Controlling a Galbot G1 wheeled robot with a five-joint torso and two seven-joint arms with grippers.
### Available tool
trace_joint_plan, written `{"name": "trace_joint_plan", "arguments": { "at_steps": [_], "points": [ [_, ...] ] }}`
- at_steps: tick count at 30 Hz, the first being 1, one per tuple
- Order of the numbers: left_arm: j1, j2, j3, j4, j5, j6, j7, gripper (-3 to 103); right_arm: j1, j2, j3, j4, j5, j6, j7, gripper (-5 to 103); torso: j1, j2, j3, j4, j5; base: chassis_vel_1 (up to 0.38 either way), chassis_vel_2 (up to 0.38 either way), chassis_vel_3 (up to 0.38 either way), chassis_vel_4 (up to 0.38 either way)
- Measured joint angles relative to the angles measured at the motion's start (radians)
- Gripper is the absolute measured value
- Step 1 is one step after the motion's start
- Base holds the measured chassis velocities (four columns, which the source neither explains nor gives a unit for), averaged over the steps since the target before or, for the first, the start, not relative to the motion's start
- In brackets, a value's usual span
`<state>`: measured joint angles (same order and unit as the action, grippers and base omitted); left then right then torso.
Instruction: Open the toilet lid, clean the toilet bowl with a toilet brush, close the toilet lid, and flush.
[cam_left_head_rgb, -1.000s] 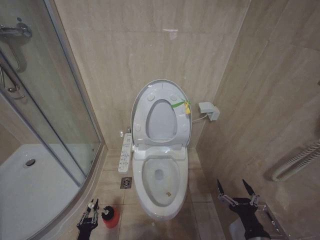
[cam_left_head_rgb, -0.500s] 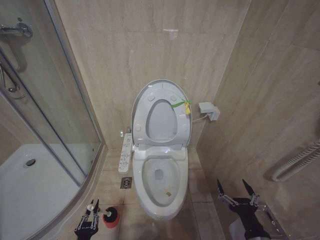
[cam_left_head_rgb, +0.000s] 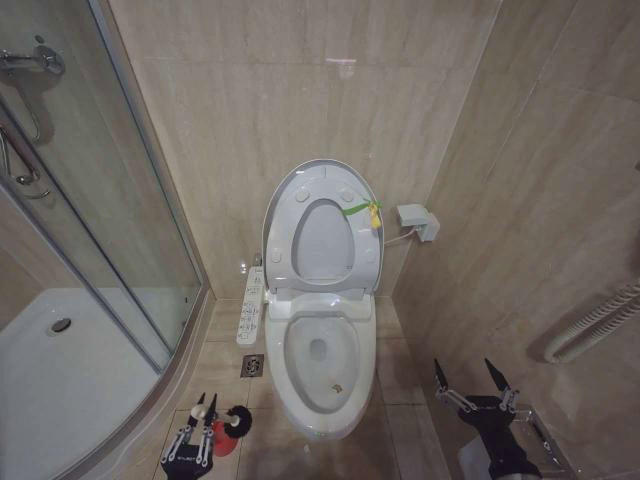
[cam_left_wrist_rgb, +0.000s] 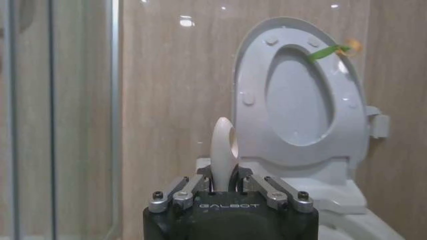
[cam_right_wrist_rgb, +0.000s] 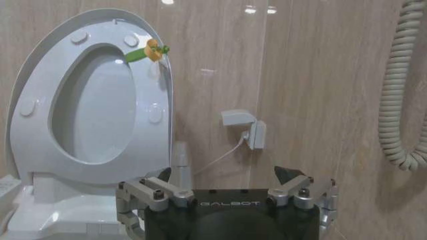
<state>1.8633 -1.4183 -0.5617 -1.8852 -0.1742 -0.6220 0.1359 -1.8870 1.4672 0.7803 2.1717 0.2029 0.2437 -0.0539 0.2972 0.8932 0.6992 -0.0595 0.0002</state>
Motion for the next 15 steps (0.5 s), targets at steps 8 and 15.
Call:
{"name": "trace_joint_plan", "arguments": {
  "at_steps": [8,15],
  "points": [
    [0.047,0.000,0.056,-0.056,0.031,0.005,-0.004,23,0.000,0.000,0.000,0.000,0.000,0.000,0.000,100,0.000,0.000,0.000,0.0000,-0.0001,0.000,0.000,0.000,0.000],
    [0.140,0.007,0.125,-0.153,0.080,0.026,-0.007,23,0.000,0.000,0.000,0.000,0.000,0.000,0.000,100,0.000,0.000,0.000,0.0000,-0.0001,0.000,0.000,0.000,0.000]
  ]
}}
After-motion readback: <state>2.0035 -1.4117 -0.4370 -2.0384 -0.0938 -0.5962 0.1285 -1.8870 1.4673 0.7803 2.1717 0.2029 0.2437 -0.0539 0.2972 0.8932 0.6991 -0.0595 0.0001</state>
